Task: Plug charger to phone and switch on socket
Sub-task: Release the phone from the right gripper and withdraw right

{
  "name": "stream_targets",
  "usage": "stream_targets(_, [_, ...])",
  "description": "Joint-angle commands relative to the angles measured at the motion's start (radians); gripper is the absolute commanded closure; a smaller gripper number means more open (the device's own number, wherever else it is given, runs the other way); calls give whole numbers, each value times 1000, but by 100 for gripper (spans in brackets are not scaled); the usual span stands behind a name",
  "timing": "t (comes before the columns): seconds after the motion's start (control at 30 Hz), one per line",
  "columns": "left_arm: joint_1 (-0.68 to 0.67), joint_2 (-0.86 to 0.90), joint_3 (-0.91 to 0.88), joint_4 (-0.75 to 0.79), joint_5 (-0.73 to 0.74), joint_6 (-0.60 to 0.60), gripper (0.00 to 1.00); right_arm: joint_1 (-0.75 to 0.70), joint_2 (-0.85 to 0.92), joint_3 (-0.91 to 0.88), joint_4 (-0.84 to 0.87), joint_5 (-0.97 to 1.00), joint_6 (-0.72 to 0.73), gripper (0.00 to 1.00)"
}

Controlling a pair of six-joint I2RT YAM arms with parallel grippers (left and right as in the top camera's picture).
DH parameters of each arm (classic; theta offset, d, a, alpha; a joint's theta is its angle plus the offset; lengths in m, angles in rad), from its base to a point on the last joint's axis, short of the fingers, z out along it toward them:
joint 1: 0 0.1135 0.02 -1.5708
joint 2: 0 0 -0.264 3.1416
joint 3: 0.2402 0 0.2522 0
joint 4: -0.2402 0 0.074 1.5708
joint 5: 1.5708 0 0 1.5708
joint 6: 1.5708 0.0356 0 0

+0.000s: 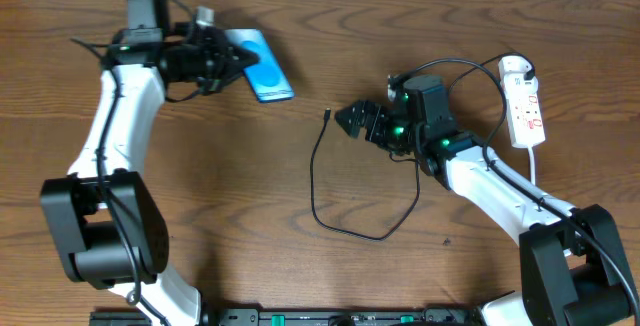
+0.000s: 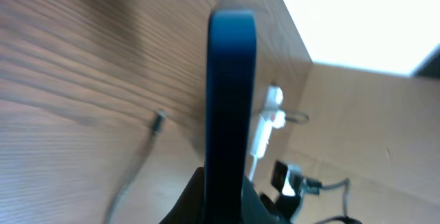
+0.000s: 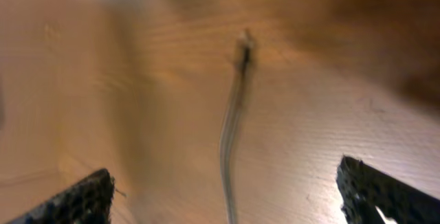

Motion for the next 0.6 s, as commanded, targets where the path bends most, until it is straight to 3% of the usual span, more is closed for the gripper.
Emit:
stream_targets(0.0, [65,-17,11,-12,-17,69,93,14,-13,142,-163,65,-179,1])
stream_targets(0.17, [133,-17,11,-26,-12,69,93,53,-6,332,-406,201,-269,1])
stream_targets(0.33, [158,-17,11,-37,-12,69,93,98,58,493,-539,281,-290,1])
stream_targets(0.57, [158,-17,11,-40,-11,69,93,150,292,755,-708,313,-289,1])
